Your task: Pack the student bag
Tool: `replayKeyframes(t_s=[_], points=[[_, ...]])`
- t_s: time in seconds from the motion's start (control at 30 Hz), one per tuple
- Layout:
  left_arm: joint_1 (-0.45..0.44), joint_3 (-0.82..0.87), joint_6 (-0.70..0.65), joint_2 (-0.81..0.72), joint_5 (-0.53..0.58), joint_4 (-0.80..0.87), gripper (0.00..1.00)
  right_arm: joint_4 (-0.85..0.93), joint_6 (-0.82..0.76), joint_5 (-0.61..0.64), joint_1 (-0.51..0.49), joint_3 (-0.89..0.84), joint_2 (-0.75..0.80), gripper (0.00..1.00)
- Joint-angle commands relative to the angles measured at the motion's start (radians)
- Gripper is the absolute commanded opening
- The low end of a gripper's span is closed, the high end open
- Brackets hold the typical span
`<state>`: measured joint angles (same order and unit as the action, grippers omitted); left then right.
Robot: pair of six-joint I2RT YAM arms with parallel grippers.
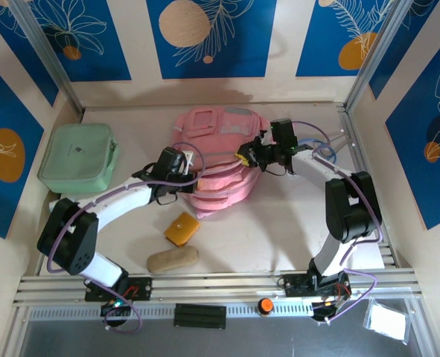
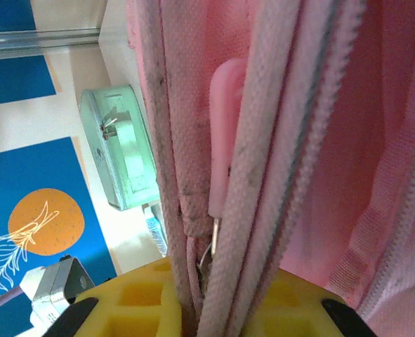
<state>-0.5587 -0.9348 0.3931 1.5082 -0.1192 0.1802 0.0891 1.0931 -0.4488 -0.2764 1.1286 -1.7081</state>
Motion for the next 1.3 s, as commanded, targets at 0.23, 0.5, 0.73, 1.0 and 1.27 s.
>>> replayKeyframes(t_s=[0.23,0.5,0.73,1.0,1.27], points=[[-0.141,-0.183,-0.022,0.068,-0.136,-0.036,0.0,0.0,0.185,0.194,-0.076,-0.118,0.173,0.55],[-0.236,-0.28,-0.019,0.181,-0.168,-0.064,0.0,0.097,0.259,0.385,-0.136,-0.122,0.191,0.58],[-0.239,-0.269,-0.016,0.185,-0.145,-0.081,0.0,0.076,0.235,0.356,-0.121,-0.088,0.133,0.44],[-0.22,-0.221,-0.033,0.158,-0.119,-0.072,0.0,0.056,0.197,0.329,-0.097,-0.091,0.141,0.12],[-0.126,-0.15,-0.178,0.112,-0.126,0.097,0.0,0.051,0.101,0.267,-0.031,-0.098,0.222,0.08]])
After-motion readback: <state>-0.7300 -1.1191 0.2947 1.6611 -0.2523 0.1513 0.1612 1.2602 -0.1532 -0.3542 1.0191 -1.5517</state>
